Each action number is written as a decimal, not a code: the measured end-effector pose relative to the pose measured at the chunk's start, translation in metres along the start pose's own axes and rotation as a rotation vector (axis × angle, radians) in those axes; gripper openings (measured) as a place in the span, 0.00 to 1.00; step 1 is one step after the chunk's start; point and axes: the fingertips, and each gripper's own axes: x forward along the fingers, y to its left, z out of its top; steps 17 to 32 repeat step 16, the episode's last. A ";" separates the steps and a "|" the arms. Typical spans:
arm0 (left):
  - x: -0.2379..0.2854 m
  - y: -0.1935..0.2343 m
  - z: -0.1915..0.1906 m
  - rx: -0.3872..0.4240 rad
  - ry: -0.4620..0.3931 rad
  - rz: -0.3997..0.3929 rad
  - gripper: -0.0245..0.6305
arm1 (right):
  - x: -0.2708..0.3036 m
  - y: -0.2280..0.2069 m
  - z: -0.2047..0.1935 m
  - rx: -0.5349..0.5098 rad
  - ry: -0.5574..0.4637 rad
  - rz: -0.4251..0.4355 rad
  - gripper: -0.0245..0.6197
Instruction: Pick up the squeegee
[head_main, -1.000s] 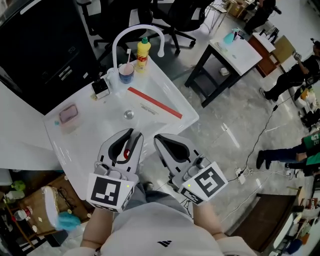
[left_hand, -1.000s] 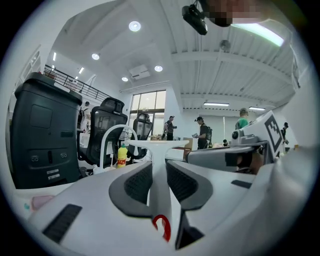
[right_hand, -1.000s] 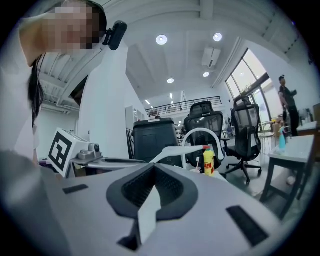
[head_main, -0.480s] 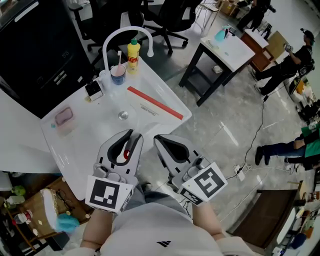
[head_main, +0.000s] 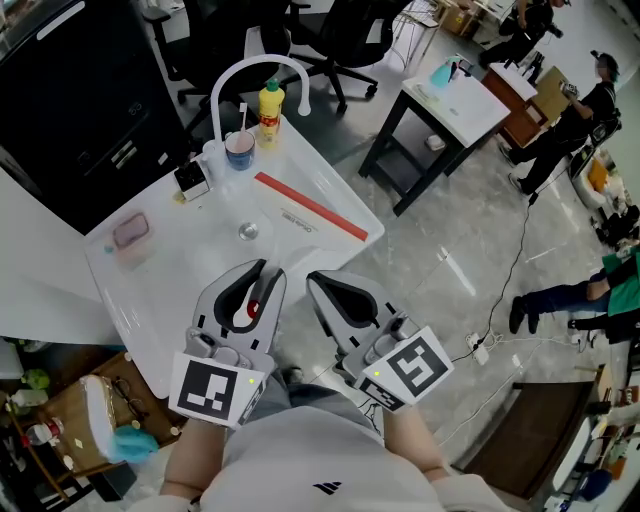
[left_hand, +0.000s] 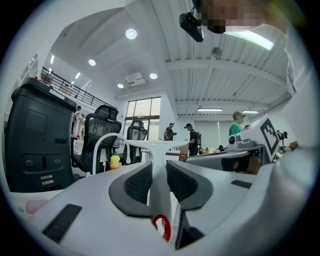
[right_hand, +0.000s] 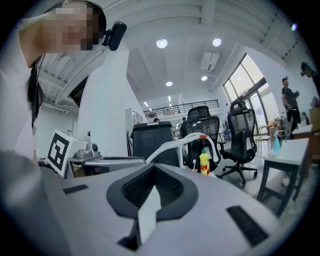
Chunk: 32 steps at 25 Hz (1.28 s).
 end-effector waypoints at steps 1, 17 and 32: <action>-0.001 0.000 0.000 -0.001 -0.002 0.001 0.19 | 0.000 0.001 0.000 -0.001 0.000 0.001 0.05; -0.011 0.015 0.002 -0.001 -0.021 0.009 0.19 | 0.014 0.011 -0.001 -0.009 -0.001 0.014 0.05; -0.011 0.015 0.002 -0.001 -0.021 0.009 0.19 | 0.014 0.011 -0.001 -0.009 -0.001 0.014 0.05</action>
